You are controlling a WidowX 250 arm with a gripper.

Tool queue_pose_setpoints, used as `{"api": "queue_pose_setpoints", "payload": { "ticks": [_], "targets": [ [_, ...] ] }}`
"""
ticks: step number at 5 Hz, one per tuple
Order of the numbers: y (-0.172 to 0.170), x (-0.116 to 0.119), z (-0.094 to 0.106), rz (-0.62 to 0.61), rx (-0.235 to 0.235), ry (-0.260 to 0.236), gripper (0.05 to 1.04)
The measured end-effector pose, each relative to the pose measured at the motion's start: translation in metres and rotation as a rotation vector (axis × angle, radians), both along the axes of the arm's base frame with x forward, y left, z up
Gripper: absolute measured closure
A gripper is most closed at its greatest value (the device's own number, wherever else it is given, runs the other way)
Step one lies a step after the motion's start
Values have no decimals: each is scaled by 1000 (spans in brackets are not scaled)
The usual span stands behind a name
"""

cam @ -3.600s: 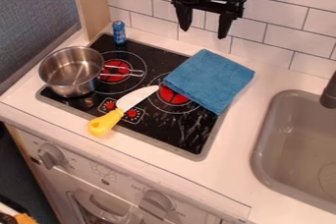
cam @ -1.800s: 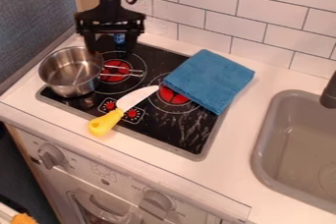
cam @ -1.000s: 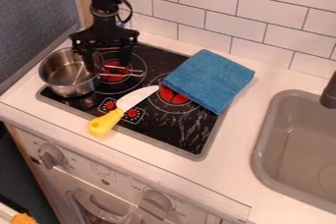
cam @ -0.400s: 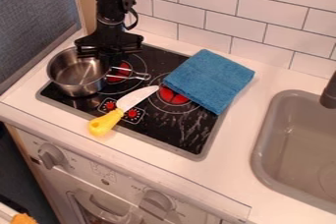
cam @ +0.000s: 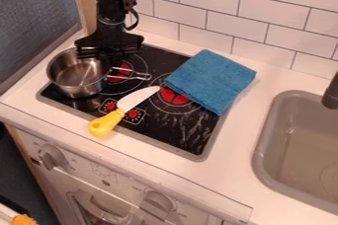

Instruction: Put the silver pot on the blue cloth

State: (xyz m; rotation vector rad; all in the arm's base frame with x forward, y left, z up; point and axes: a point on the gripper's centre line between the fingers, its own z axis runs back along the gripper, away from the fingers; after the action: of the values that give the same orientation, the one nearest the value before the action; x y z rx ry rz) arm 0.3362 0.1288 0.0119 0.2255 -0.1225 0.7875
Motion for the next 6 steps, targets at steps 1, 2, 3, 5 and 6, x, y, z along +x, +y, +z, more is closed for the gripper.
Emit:
{"api": "queue_pose_setpoints", "payload": {
  "ticks": [1, 2, 3, 5, 6],
  "targets": [
    [0, 0, 1, 10, -2, -1, 1007],
    [-3, 0, 9, 6, -5, -7, 1007],
    [-15, 14, 33, -8, 1, -80, 1007],
    [-79, 49, 61, -207, 13, -160, 1007],
    [-124, 65, 73, -377, -20, -200, 1007]
  ]
}}
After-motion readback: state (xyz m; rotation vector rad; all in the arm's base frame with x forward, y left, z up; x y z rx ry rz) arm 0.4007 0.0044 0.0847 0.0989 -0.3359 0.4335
